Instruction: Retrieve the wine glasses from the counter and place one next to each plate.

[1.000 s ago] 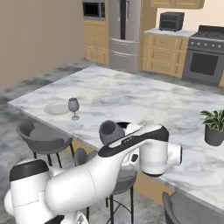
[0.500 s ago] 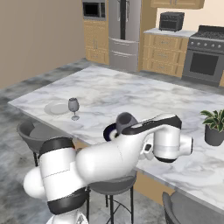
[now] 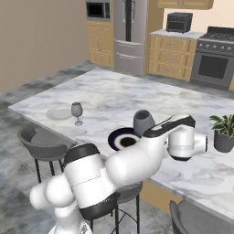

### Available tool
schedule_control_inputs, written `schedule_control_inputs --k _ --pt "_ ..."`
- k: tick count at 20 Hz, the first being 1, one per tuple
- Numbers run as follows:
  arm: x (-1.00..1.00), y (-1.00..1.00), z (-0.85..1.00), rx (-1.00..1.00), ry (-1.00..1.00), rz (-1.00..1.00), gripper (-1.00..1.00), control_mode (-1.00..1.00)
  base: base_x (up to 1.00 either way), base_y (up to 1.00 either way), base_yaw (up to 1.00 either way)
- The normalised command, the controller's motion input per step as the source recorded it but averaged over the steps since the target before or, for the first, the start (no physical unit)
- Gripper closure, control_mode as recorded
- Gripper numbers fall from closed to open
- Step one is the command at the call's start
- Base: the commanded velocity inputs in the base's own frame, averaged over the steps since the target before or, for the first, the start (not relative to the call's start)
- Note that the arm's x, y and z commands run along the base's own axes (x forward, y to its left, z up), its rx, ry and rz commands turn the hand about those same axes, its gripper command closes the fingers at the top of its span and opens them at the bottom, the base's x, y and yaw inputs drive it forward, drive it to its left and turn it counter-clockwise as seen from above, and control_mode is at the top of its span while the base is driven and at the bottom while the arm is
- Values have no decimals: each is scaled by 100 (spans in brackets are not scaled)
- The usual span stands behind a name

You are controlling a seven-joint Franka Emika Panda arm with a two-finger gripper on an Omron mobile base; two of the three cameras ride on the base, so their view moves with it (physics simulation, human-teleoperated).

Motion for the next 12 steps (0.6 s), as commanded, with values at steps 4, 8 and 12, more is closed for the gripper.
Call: schedule_control_inputs --k 4,8,12 --pt "14 -8 -13 0 7 -9 100 -100 0 0 0" --pt "0 -2 -11 0 1 -11 100 -100 0 0 0" --pt "13 0 -8 0 1 -14 100 -100 0 0 0"
